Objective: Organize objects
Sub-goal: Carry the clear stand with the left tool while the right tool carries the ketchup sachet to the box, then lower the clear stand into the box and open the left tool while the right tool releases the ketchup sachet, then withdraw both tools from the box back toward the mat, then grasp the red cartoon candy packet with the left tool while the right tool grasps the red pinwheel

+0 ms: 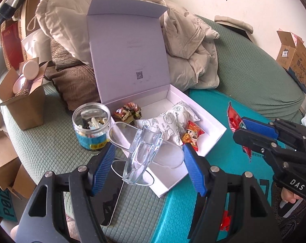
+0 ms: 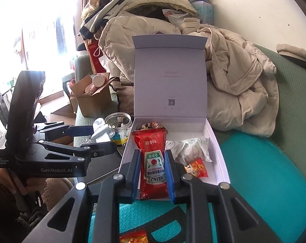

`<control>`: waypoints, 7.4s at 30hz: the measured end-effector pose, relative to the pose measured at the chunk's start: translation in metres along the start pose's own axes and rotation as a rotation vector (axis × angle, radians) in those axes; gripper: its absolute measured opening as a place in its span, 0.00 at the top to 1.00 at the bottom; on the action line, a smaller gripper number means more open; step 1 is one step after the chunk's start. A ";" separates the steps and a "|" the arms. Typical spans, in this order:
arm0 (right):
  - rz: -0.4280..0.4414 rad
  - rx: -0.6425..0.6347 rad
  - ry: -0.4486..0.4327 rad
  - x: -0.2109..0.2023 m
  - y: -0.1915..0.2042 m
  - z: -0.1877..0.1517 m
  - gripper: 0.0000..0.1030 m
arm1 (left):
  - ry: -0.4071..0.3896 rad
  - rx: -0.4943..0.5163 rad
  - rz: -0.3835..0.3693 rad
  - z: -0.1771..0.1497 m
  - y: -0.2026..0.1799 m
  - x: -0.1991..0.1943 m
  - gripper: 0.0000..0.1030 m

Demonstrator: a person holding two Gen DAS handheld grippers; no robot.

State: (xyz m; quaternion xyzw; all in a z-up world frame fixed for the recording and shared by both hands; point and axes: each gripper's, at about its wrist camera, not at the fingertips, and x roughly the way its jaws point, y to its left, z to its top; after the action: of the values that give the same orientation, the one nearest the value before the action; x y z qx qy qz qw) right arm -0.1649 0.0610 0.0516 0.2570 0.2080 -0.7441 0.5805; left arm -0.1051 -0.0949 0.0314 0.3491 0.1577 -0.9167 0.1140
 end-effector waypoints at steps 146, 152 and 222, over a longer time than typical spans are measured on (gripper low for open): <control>-0.180 0.319 0.168 -0.054 -0.024 -0.066 0.51 | 0.074 -0.001 0.051 -0.032 -0.049 -0.008 0.19; -0.151 0.318 0.207 -0.053 -0.018 -0.086 0.51 | 0.096 0.025 0.071 -0.048 -0.058 -0.010 0.19; -0.122 0.284 0.408 -0.018 -0.034 -0.199 0.55 | 0.341 0.251 -0.106 -0.130 -0.124 0.077 0.49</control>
State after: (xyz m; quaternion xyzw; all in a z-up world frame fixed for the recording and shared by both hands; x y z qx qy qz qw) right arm -0.1665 0.2038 -0.0925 0.4677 0.2294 -0.7323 0.4385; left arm -0.1228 0.0599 -0.0865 0.5019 0.0775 -0.8614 -0.0069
